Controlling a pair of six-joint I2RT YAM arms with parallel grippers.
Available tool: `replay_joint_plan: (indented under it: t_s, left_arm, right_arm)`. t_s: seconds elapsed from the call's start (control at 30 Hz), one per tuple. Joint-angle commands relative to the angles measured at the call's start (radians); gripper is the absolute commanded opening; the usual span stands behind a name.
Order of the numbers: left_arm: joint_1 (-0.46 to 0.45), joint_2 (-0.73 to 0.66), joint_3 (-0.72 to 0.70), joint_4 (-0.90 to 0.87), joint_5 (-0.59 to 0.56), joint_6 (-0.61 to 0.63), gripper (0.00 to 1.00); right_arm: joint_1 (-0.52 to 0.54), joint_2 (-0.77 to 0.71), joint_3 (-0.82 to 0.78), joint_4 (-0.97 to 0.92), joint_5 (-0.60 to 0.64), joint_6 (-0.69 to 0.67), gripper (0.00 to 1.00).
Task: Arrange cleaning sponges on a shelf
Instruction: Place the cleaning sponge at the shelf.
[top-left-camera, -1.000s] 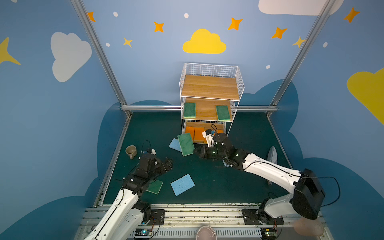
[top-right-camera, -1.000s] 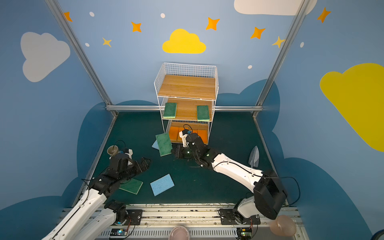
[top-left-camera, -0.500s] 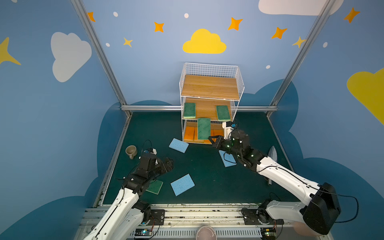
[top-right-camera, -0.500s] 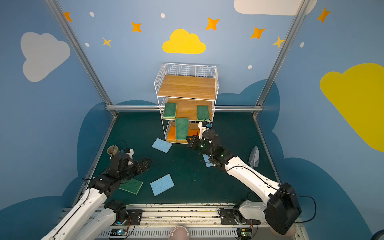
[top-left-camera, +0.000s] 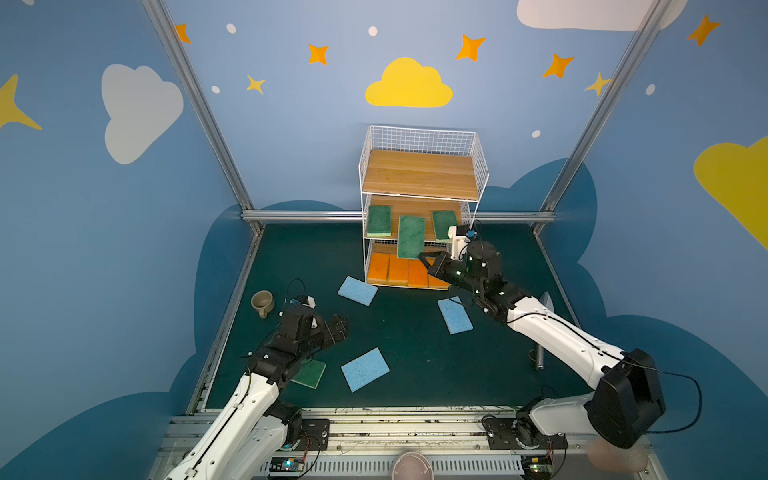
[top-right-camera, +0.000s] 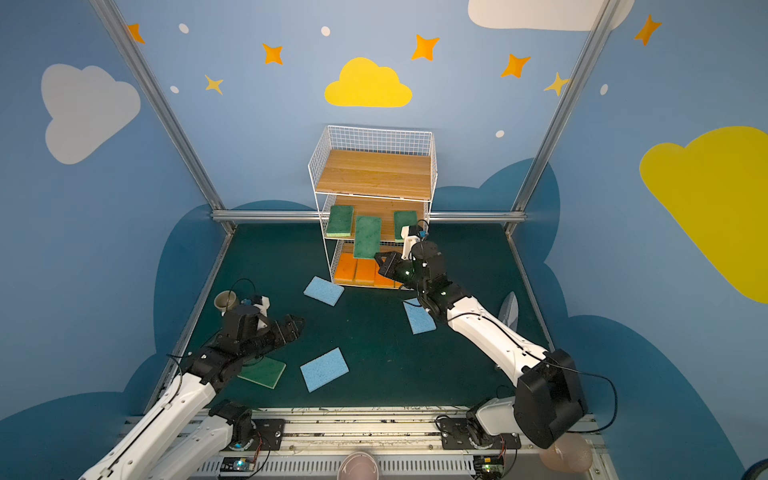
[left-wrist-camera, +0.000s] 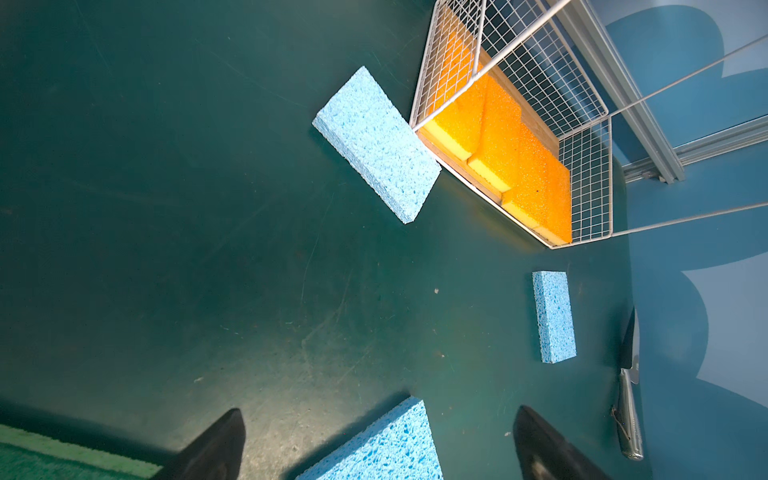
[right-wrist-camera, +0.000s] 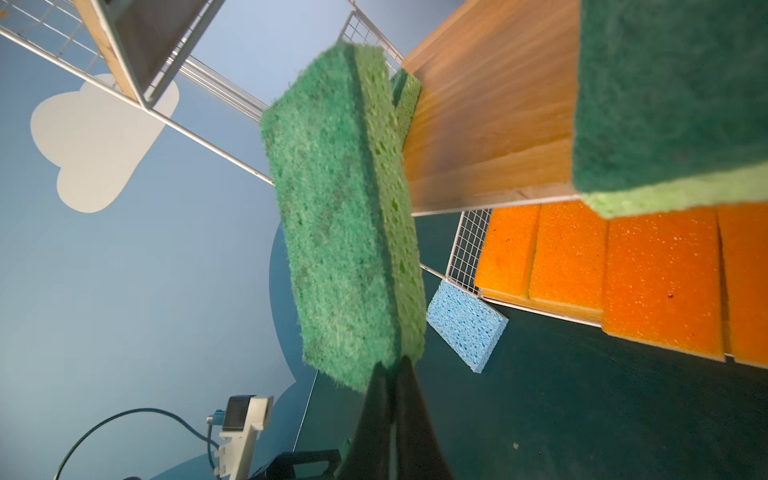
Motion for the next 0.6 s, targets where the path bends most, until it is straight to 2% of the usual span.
replay_joint_plan:
  t_s: [0.0,0.57]
  left_arm:
    - [0.004,0.000,0.013,0.008,0.005,0.017,1.00]
    - [0.003,0.002,0.019,0.002,0.005,0.020,1.00]
  right_arm:
    - [-0.014,0.018,0.048,0.032,-0.040,0.013,0.00]
    - [-0.094,0.154,0.197,0.005,-0.195,0.075,0.00]
